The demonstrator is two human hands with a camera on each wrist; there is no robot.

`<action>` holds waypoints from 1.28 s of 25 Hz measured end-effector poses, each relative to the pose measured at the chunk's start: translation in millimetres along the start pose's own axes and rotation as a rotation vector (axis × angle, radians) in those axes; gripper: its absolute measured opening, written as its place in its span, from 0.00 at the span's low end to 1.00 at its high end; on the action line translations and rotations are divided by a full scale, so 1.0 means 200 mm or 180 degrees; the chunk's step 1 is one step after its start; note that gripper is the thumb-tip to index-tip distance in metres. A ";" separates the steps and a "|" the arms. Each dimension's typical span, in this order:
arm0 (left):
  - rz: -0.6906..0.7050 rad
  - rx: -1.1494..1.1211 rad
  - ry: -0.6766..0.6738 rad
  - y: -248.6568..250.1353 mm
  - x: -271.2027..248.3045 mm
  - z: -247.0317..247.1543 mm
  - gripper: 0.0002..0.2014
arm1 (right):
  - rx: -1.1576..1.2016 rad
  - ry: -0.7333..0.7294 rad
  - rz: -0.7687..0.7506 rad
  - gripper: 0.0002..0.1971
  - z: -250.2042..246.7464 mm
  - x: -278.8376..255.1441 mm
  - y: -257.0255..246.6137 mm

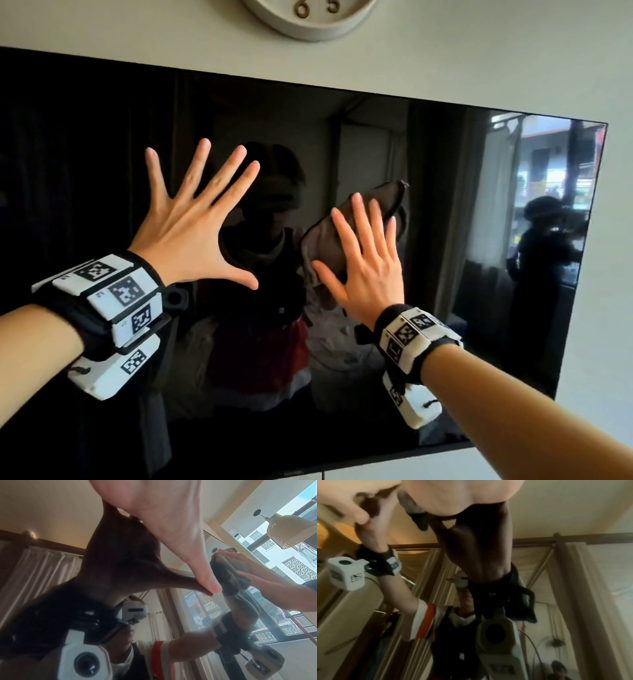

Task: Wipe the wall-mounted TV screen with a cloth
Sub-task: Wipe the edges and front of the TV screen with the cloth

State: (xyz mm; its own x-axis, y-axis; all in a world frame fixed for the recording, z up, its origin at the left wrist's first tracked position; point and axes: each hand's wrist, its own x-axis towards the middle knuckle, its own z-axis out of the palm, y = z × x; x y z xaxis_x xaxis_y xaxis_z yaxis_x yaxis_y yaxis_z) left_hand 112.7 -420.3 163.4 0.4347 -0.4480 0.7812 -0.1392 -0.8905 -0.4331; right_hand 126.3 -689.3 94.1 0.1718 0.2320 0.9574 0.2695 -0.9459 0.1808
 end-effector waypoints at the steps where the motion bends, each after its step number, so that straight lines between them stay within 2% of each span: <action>1: 0.0003 -0.0003 0.0033 0.00 0.00 0.01 0.78 | 0.0024 -0.0026 -0.0171 0.36 -0.01 0.07 -0.01; 2: 0.0006 0.0008 0.0062 -0.01 0.00 0.01 0.78 | 0.0023 0.0071 -0.0085 0.36 -0.01 0.17 0.02; 4: 0.0023 0.0051 0.0099 0.00 0.00 0.02 0.79 | 0.0063 0.0346 0.0632 0.36 -0.05 0.29 0.13; 6: 0.0026 0.0100 0.0082 -0.01 0.00 0.01 0.81 | 0.0168 0.0522 0.1218 0.36 -0.06 0.23 0.23; 7: 0.0042 0.0077 0.0058 0.00 0.01 0.00 0.81 | 0.0103 0.0468 0.1216 0.37 -0.05 0.15 0.23; 9: 0.0107 -0.0031 0.0071 0.05 0.01 -0.03 0.79 | -0.0005 0.0166 0.0757 0.37 -0.04 0.06 0.18; 11: 0.0258 -0.0143 0.0140 0.16 0.06 -0.05 0.77 | -0.0046 0.0063 0.0387 0.36 -0.06 0.12 0.18; 13: 0.0359 -0.0280 0.0229 0.30 0.14 -0.06 0.76 | -0.0047 0.0235 0.0592 0.36 -0.09 0.19 0.27; 16: 0.0414 -0.0337 0.0295 0.51 0.24 -0.06 0.76 | 0.0089 0.0426 0.1333 0.37 -0.12 0.09 0.45; 18: 0.0380 -0.0329 0.0250 0.62 0.29 -0.04 0.76 | 0.0054 0.0306 0.1271 0.38 -0.10 -0.01 0.47; 20: 0.0264 -0.0334 0.0200 0.69 0.31 -0.01 0.77 | 0.0018 0.0139 0.0819 0.37 -0.11 -0.03 0.48; 22: 0.0170 -0.0268 0.0168 0.72 0.30 0.02 0.77 | -0.0004 0.0171 0.0517 0.36 -0.13 0.04 0.58; 26: 0.0127 -0.0158 0.0129 0.72 0.31 0.03 0.77 | 0.0139 0.0498 0.1232 0.36 -0.17 0.02 0.79; 27: 0.0119 -0.0139 0.0120 0.72 0.31 0.03 0.77 | 0.0145 0.0468 0.1132 0.36 -0.16 -0.02 0.77; 30: 0.0100 -0.0092 0.0118 0.72 0.31 0.03 0.77 | 0.0094 0.0158 0.0231 0.35 -0.13 -0.02 0.64; 31: 0.0096 -0.0075 0.0109 0.72 0.31 0.02 0.77 | 0.0072 0.0203 0.0128 0.35 -0.13 0.03 0.67; 32: 0.0096 -0.0059 0.0102 0.72 0.30 0.02 0.77 | 0.0050 0.0305 0.0249 0.35 -0.14 0.06 0.71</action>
State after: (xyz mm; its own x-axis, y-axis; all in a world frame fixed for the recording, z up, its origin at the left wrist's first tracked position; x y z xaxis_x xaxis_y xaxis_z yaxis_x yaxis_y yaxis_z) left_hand 123.1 -575.6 146.6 0.4014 -0.4767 0.7821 -0.1684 -0.8777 -0.4486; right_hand 140.8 -827.4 138.4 0.1017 0.1342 0.9857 0.2739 -0.9563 0.1020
